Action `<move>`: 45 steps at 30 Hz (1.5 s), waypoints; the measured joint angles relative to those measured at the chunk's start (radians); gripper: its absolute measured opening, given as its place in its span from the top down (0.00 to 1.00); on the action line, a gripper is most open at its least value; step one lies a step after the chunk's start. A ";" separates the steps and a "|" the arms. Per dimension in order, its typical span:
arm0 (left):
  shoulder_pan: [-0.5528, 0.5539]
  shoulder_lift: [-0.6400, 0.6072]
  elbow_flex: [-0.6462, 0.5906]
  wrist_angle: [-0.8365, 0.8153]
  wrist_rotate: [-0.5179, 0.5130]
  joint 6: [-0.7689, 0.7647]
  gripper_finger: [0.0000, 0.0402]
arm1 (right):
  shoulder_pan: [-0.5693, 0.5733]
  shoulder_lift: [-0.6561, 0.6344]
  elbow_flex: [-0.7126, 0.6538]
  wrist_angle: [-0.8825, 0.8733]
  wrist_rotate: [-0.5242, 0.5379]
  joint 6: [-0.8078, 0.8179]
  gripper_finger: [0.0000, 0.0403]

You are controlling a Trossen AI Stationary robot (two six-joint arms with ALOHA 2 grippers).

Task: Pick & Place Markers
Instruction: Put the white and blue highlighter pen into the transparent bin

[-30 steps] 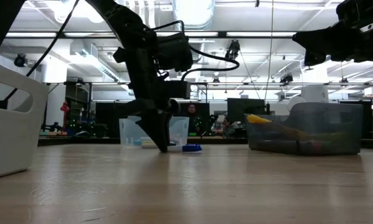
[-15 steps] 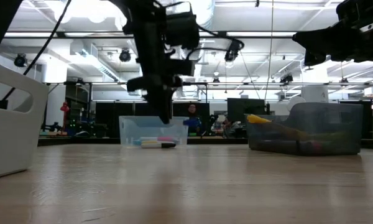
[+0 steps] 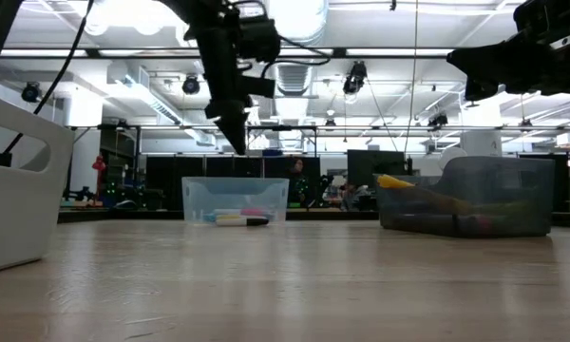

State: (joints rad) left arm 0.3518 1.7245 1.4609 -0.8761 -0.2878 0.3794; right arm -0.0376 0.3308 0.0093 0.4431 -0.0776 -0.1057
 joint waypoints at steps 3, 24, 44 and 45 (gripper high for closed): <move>0.069 0.003 -0.001 0.001 0.019 -0.017 0.96 | 0.000 0.000 0.000 -0.001 0.000 0.000 0.98; 0.207 0.126 -0.032 0.012 0.189 -0.049 0.96 | 0.000 -0.001 0.000 -0.001 0.000 -0.002 0.98; 0.214 0.145 -0.044 0.020 0.181 -0.063 0.85 | 0.000 -0.001 0.000 -0.001 0.000 0.000 0.98; 0.214 0.145 -0.044 0.021 0.181 -0.063 0.84 | 0.000 -0.001 0.000 -0.001 0.000 -0.001 0.98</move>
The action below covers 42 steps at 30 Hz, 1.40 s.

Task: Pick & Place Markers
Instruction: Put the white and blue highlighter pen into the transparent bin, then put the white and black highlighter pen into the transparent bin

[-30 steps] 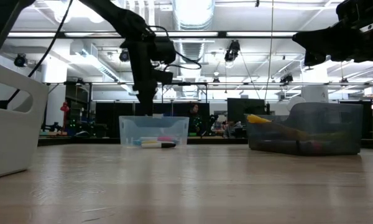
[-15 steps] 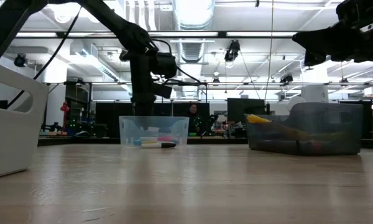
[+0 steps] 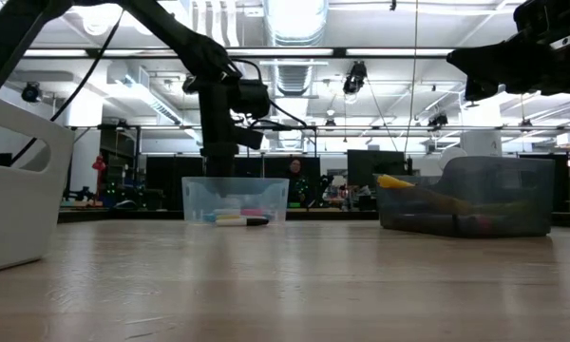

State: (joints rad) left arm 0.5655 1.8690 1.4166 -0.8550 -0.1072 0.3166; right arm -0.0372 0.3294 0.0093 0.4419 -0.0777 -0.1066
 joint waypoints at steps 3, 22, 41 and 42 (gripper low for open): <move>0.000 0.000 0.000 0.001 -0.004 0.000 0.79 | 0.000 0.000 0.000 0.000 0.000 0.001 0.98; -0.034 -0.072 0.132 -0.153 -0.111 -0.039 0.72 | 0.000 0.000 0.000 -0.003 0.000 0.001 0.98; -0.273 -0.125 0.031 -0.101 0.173 -0.109 0.72 | 0.000 0.000 0.000 -0.022 0.000 0.000 0.98; -0.281 -0.125 0.005 -0.080 0.168 -0.104 0.72 | 0.000 0.000 0.000 -0.022 0.000 0.001 0.98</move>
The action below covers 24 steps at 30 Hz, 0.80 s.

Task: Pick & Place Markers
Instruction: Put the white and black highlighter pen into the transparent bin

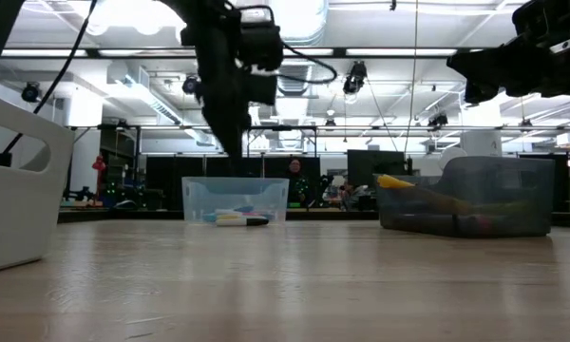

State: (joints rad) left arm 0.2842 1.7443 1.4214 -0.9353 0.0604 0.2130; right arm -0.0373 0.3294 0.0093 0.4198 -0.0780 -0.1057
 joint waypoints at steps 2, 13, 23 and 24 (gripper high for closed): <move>-0.008 0.001 -0.054 0.031 -0.005 0.007 0.72 | 0.000 0.000 0.000 0.000 0.000 -0.001 0.98; -0.001 0.002 -0.252 0.289 -0.130 0.030 0.72 | 0.000 0.000 0.000 -0.001 0.000 0.000 0.98; 0.002 0.002 -0.311 0.423 -0.242 0.056 0.72 | 0.000 0.000 0.000 -0.001 0.000 0.000 0.98; 0.002 0.002 -0.321 0.443 -0.242 0.056 0.72 | 0.000 0.000 0.000 0.000 0.000 -0.001 0.98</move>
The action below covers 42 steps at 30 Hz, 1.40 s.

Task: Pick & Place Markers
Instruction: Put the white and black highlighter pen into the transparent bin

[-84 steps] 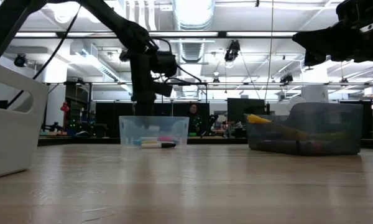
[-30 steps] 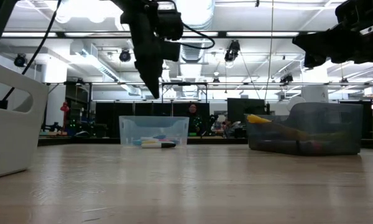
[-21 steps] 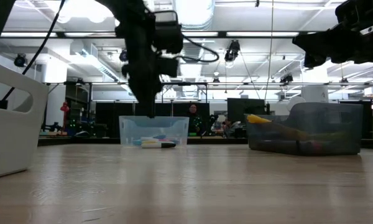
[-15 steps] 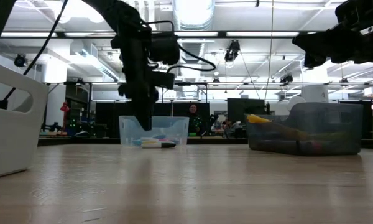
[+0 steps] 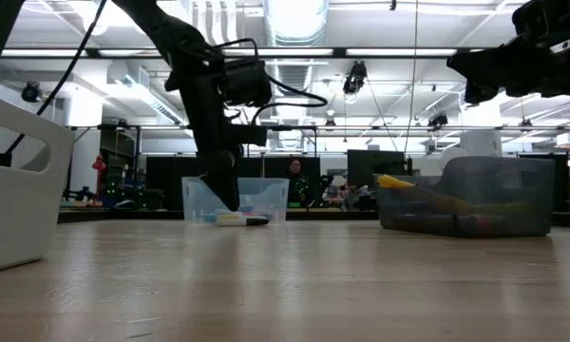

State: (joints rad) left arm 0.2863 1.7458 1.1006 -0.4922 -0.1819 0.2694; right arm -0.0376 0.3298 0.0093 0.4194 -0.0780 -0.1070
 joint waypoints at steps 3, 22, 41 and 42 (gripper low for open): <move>0.001 0.000 -0.029 0.053 0.000 0.013 0.72 | 0.000 0.000 0.000 0.000 0.000 0.002 0.98; 0.063 0.012 -0.057 0.077 -0.051 0.022 0.72 | 0.000 0.000 0.000 0.000 0.000 0.002 0.98; 0.026 0.021 -0.079 0.063 -0.044 0.019 0.72 | 0.000 0.000 0.000 -0.001 0.000 0.000 0.98; 0.026 0.021 -0.076 0.062 -0.064 0.020 0.72 | 0.000 0.000 0.000 -0.001 0.000 0.000 0.98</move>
State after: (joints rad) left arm 0.3120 1.7664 1.0241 -0.4297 -0.2457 0.2893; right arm -0.0372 0.3302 0.0093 0.4187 -0.0776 -0.1074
